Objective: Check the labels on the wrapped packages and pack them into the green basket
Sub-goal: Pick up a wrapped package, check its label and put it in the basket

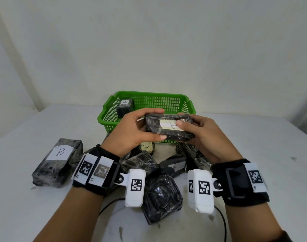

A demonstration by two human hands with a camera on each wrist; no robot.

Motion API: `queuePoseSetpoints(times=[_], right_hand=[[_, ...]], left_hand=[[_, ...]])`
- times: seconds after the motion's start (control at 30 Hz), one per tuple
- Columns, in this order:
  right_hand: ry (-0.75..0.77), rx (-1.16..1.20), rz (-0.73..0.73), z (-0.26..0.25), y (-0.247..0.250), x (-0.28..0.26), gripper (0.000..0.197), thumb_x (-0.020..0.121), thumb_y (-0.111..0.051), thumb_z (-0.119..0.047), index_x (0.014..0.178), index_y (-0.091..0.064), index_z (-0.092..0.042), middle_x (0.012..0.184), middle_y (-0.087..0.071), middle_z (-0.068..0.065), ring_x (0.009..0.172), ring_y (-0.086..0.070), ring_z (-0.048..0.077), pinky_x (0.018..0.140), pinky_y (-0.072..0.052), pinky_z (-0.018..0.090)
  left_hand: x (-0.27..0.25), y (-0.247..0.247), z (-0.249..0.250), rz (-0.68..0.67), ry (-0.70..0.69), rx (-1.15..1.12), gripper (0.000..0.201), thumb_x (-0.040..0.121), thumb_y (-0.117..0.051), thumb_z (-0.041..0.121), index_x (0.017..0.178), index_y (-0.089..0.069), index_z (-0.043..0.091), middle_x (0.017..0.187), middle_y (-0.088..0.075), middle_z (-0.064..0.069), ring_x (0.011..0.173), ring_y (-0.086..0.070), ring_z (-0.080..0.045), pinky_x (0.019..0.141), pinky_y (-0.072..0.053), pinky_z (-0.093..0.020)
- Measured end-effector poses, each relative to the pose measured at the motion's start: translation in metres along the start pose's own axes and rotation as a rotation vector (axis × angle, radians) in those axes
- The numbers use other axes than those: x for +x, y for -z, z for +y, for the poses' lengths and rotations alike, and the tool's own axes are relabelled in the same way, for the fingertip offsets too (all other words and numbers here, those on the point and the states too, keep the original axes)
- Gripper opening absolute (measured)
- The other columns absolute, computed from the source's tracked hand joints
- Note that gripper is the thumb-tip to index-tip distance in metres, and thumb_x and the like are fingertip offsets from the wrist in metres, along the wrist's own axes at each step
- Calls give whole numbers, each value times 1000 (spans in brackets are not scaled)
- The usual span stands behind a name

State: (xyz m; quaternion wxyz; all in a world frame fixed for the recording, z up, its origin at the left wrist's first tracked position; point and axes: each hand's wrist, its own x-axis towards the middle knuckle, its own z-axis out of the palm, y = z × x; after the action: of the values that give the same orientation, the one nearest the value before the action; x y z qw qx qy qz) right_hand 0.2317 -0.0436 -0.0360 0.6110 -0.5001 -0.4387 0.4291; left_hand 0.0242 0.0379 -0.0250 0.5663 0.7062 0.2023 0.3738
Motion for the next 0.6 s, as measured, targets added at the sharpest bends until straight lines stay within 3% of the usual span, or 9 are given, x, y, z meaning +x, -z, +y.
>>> queuePoseSetpoints(times=[0.13,0.17,0.27,0.33,0.37,0.47,0.53,0.6], right_hand=[[81,-83,78,4,4,3,57,68,-90,-22,123,-75,-19,121,-78,8,114,-74,29,105,-55,51],[87,-95,82,5,5,4,60,64,-91,-25,122,-76,-20,120,-78,7,115,-74,28,106,-55,51],[67,-90,83,8,0,6,80,57,-98,-43,128,-72,-17,123,-77,6,117,-72,26,108,-53,51],[51,-120,102,10,-4,6,95,51,-99,-58,130,-70,-13,124,-77,6,118,-72,24,111,-51,51],[51,-133,102,10,-5,6,87,55,-98,-56,125,-72,-12,120,-78,5,115,-73,24,110,-51,51],[66,-149,78,8,-3,2,40,78,-90,-26,112,-78,-10,107,-82,7,104,-78,26,106,-54,52],[64,-121,47,6,-4,0,41,78,-90,-18,115,-76,-10,108,-81,8,104,-78,27,103,-57,50],[45,-101,0,4,-6,0,56,70,-91,-19,121,-71,-9,111,-81,7,106,-77,27,97,-60,45]], left_hand=[[1,-4,-1,-20,90,-24,68,73,-86,26,135,-58,20,123,-71,-1,111,-70,-20,97,-54,-33],[2,-5,-2,6,104,-15,62,75,-84,29,132,-61,19,120,-72,-2,109,-70,-23,96,-54,-35],[5,-5,-6,106,83,62,39,83,-76,8,121,-68,13,109,-75,-5,100,-72,-26,86,-60,-32],[5,-3,-7,131,88,67,34,84,-75,5,118,-70,13,106,-76,-5,98,-73,-25,86,-60,-34],[5,-2,-7,130,95,60,33,85,-75,7,117,-71,14,106,-76,-5,97,-74,-25,87,-59,-37],[4,-2,-6,133,89,62,30,85,-75,8,114,-72,16,103,-77,-4,93,-74,-20,84,-58,-34],[4,-2,-7,167,73,59,29,85,-74,4,112,-73,15,101,-78,-4,94,-75,-22,86,-59,-34],[5,-1,-7,198,78,3,28,84,-74,2,108,-74,15,103,-77,-6,99,-74,-26,91,-58,-39]])
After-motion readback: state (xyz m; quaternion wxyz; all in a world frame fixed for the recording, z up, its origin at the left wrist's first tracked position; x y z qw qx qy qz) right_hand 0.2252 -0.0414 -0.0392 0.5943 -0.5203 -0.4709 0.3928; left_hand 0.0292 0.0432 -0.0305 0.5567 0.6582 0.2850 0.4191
